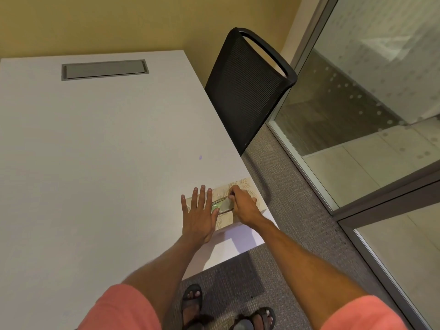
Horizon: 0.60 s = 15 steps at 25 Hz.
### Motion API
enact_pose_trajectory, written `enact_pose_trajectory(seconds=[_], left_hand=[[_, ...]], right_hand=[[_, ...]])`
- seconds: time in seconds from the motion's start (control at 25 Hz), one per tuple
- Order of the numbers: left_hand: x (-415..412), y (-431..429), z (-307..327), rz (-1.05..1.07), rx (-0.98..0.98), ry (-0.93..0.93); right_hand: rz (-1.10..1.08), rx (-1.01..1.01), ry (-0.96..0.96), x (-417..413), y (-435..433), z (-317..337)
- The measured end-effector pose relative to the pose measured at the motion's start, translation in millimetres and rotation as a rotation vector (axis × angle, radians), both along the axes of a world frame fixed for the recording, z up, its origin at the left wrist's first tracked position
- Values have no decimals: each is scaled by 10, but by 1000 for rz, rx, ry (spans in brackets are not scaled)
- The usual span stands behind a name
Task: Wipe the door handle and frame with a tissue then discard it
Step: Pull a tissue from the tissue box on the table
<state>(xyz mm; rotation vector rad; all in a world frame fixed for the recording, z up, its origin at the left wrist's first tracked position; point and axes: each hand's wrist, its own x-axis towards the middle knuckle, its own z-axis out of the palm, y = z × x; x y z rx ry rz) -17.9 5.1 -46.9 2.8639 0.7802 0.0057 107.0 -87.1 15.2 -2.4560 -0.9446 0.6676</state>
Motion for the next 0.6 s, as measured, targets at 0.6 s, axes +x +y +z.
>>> enact_pose_trajectory(seconds=[0.6], left_hand=[[312, 43, 352, 102, -473, -282]], right_hand=[[-523, 657, 462, 344, -104, 461]])
